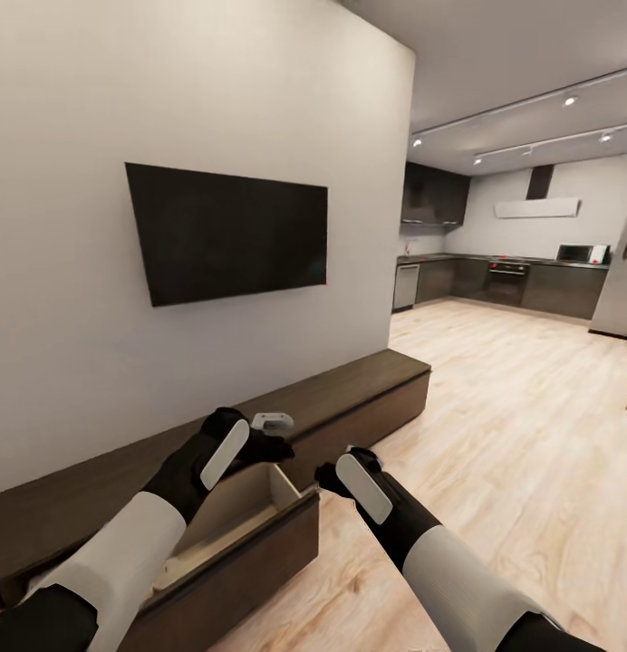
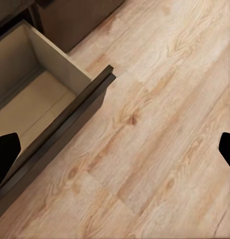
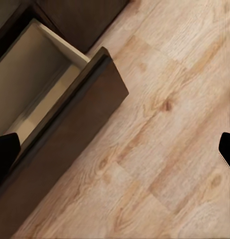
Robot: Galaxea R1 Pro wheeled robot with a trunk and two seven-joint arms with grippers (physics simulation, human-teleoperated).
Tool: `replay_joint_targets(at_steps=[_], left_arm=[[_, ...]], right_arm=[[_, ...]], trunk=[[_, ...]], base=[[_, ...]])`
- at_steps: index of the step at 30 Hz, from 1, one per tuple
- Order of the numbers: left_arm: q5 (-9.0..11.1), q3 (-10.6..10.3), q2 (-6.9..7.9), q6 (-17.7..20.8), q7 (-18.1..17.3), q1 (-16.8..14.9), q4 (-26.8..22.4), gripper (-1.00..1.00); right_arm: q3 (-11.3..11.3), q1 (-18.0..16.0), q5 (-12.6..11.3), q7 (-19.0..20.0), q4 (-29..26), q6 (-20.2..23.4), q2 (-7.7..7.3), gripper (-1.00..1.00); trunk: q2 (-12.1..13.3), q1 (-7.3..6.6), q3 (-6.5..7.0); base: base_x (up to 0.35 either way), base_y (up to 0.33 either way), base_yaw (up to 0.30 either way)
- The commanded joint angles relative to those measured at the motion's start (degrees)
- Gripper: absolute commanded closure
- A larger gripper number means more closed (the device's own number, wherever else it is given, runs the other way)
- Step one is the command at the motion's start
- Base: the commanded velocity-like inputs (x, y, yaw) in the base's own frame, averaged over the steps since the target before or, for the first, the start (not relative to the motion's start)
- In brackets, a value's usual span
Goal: Place each of the two pumpkins and all three candles from the living room inside a cabinet in the living room (use any cabinet), then make sure every cabinet is closed, and position the cauldron so it is next to a table in the living room.
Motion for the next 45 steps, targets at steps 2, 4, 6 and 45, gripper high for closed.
replay_joint_targets(at_steps=[2, 4, 6, 45], left_arm=[[0.61, -0.09, 0.03, 0.16, 0.58, -0.03, -0.08, -1.00], [0.61, -0.09, 0.03, 0.16, 0.58, -0.03, -0.08, -1.00], [0.61, -0.09, 0.03, 0.16, 0.58, -0.03, -0.08, -1.00], [0.61, -0.12, 0.03, 0.16, 0.68, -0.03, 0.01, -1.00]], right_arm=[[0.12, -0.07, -0.26, -0.40, -0.03, 0.16, 0.00, -1.00], [0.12, -0.07, -0.28, -0.39, -0.03, 0.16, 0.00, -1.00], [0.12, -0.07, -0.30, -0.39, -0.03, 0.16, 0.00, -1.00], [0.08, -0.05, -0.33, -0.40, 0.03, 0.25, 0.00, -1.00]], trunk=[[0.78, -0.45, 0.34], [1.58, -0.89, 0.75], [2.39, -1.33, 1.15], [18.03, -9.89, 8.30]], base=[[0.000, 0.000, -0.283], [0.000, 0.000, -0.283], [0.000, 0.000, -0.283], [0.000, 0.000, -0.042]])
